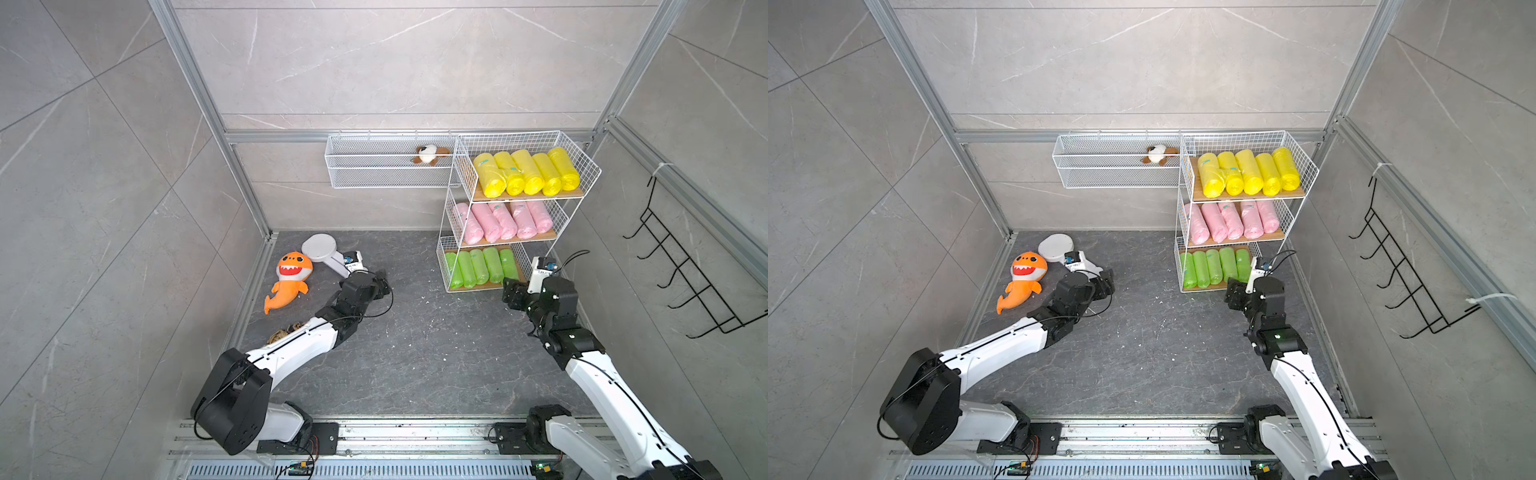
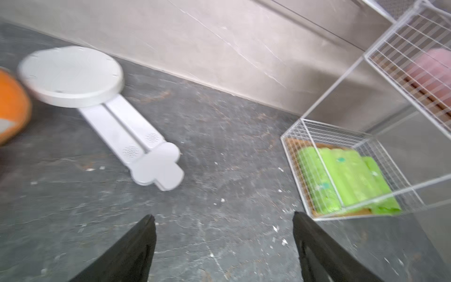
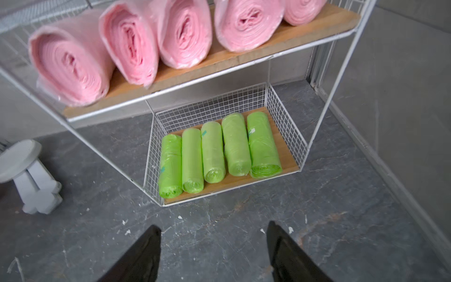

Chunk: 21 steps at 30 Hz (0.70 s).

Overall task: Sort the rolls of trash bags by color and place them on the shelf
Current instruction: Reset both arms

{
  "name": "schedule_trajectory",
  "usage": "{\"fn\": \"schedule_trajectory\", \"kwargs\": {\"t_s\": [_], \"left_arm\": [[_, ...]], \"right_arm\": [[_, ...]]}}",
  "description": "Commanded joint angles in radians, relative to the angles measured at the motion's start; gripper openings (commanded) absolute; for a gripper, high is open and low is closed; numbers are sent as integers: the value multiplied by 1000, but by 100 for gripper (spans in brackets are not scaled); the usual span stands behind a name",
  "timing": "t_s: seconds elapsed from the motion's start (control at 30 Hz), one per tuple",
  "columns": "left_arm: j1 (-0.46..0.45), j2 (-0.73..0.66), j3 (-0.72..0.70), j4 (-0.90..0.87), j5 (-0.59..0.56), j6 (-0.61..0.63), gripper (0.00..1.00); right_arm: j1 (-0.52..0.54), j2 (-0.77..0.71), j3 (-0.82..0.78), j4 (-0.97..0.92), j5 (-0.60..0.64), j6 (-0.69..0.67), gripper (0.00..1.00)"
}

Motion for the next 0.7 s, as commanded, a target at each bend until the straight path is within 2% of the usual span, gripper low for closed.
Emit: {"fn": "schedule_trajectory", "kwargs": {"t_s": [0.0,0.07,0.23,0.43,0.5,0.6,0.63,0.67], "left_arm": [[42,-49,-65,127,-194,159,96],[79,-69,-105,182,-193,194,99],[194,-89,-158,205,-192,240,98],[320,-100,-265,314,-209,308,99],[367,-103,-320,385,-165,340,99],[452,-64,-382,484,-32,357,98],[475,-48,-384,513,-25,355,98],[497,-51,-362,455,10,345,98]], "right_arm": [[31,-28,16,-78,193,-94,80],[32,-36,0,-71,228,-92,84],[30,-20,-59,-7,314,-77,99],[28,65,-144,142,345,-77,100],[28,92,-207,264,342,-102,100],[27,162,-296,476,341,-141,100],[28,191,-311,520,340,-151,100],[26,221,-320,554,338,-155,100]]}}
